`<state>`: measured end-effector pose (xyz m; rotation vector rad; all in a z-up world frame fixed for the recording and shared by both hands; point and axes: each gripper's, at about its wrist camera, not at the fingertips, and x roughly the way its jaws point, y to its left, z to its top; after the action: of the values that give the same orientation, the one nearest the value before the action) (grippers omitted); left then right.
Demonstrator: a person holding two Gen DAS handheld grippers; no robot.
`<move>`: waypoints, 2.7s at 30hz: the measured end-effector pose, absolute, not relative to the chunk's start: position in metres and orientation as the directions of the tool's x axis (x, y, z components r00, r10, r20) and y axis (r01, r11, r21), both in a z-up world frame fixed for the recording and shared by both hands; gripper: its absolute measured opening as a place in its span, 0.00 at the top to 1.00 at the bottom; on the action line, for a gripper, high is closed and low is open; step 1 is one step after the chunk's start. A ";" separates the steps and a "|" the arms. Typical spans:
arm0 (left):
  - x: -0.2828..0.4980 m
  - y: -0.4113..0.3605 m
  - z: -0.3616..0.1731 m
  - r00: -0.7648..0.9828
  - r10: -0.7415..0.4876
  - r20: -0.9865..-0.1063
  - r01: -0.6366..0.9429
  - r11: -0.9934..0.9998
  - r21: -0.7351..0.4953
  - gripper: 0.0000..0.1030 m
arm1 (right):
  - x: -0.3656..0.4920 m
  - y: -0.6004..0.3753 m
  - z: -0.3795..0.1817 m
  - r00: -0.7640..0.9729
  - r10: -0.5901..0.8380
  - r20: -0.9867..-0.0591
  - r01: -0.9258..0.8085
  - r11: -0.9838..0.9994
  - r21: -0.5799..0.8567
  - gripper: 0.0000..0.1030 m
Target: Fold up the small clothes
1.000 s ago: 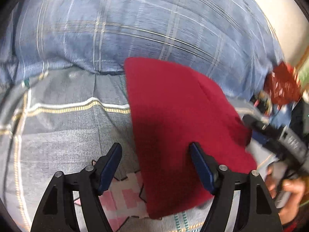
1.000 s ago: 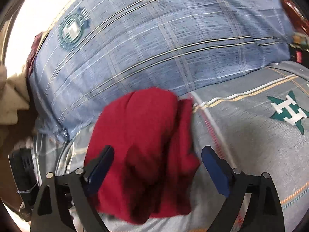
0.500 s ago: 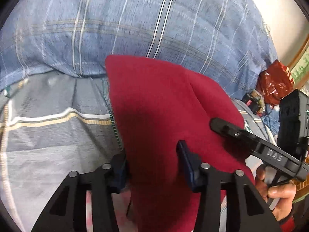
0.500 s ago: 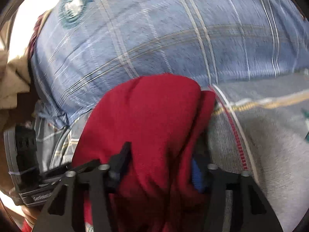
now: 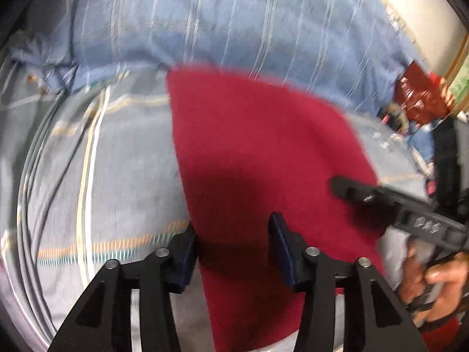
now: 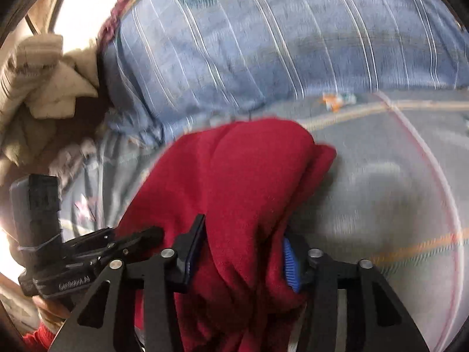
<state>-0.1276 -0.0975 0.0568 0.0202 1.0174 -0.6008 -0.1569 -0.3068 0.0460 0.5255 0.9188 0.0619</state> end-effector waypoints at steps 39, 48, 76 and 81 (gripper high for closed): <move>-0.264 -0.052 0.135 0.708 -0.305 -0.637 0.345 0.936 -0.065 0.24 | -0.249 -0.243 0.119 0.734 -0.036 -0.678 0.196 0.968 0.160 0.17; -0.269 -0.046 0.139 0.705 -0.305 -0.640 0.352 0.934 -0.058 0.24 | -0.250 -0.240 0.118 0.736 -0.038 -0.676 0.210 0.962 0.174 0.13; -0.263 -0.044 0.139 0.706 -0.314 -0.635 0.382 0.923 -0.032 0.24 | -0.242 -0.238 0.113 0.720 -0.041 -0.693 0.228 0.957 0.180 0.09; -0.259 -0.042 0.137 0.704 -0.316 -0.636 0.387 0.922 -0.030 0.24 | -0.240 -0.237 0.110 0.716 -0.036 -0.697 0.227 0.957 0.184 0.09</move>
<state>-0.2593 -0.0420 0.1369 0.1087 0.6867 -0.3918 -0.2397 -0.2370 0.1097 0.2651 0.7604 -0.1473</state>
